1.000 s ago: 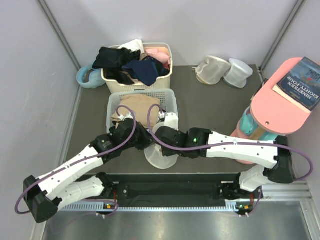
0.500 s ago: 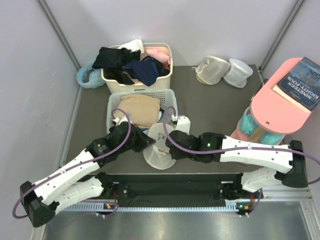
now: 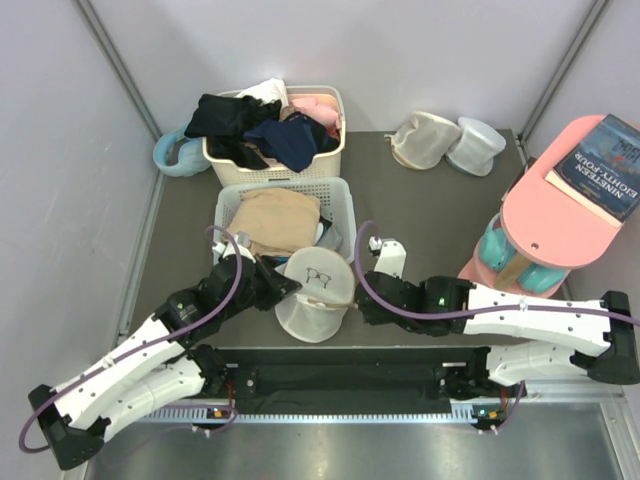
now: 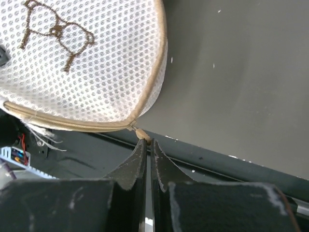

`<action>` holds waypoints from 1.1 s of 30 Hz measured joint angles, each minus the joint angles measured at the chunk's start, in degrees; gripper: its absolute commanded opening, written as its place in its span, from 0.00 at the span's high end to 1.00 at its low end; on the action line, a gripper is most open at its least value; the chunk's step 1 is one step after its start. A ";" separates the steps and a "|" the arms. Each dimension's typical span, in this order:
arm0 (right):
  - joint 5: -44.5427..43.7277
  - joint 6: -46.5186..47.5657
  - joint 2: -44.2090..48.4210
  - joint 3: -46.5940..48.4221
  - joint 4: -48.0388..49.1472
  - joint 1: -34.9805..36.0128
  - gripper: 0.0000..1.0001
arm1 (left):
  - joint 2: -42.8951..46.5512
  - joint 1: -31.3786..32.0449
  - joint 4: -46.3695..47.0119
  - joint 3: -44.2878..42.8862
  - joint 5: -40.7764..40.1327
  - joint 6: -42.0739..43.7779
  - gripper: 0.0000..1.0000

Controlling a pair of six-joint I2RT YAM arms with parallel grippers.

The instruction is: Unzip the laundry bag and remove the bra

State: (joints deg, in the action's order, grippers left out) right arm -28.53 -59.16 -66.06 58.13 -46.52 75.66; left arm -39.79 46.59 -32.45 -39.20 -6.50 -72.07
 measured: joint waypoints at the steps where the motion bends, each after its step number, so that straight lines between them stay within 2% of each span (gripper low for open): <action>1: -0.50 0.13 0.00 0.09 0.02 0.04 1.00 | 0.37 -0.02 -0.55 0.00 -0.28 0.00 0.52; 2: -0.98 0.50 0.00 0.13 -0.17 0.11 1.00 | 0.81 -0.04 -1.18 0.00 -0.70 0.33 0.41; 3: -1.29 0.79 0.00 0.17 -0.55 0.11 1.00 | 1.16 -0.13 -1.77 0.00 -0.96 0.57 0.25; 6: -1.60 2.40 -0.02 1.01 -1.18 0.13 1.00 | 2.47 -0.55 -3.96 -0.24 -0.92 -0.26 0.19; 13: -0.37 5.97 -3.28 5.35 4.92 1.62 1.00 | 5.35 -0.68 -9.31 -0.50 3.82 -3.15 0.19; 17: 1.53 7.15 -7.15 6.47 8.61 2.19 1.00 | 7.98 -0.68 -13.62 -0.50 3.91 -4.20 0.27; 20: 2.86 8.22 -7.04 4.70 11.41 2.23 0.89 | 9.84 -0.68 -14.51 0.26 4.09 -5.40 0.27; 21: 3.17 8.61 -6.19 3.15 12.79 2.25 0.79 | 10.43 -0.68 -14.21 1.01 4.24 -6.01 0.28; 24: 4.20 9.99 -2.14 -2.38 14.82 2.23 0.65 | 10.80 -0.68 -13.73 3.04 5.03 -7.34 0.27; 30: 6.60 14.32 4.59 -10.21 17.07 2.25 0.51 | 7.41 -0.68 -11.61 3.30 5.64 -7.63 0.29; 33: 7.54 16.83 4.33 -10.99 18.18 2.25 0.50 | 6.27 -0.68 -10.47 3.30 5.64 -7.69 0.34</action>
State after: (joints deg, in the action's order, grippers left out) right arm -20.99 -42.33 -61.73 47.13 -28.34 77.91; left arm -33.52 45.91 -42.92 -35.90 -0.86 -79.77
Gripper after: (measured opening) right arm 0.486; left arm 0.690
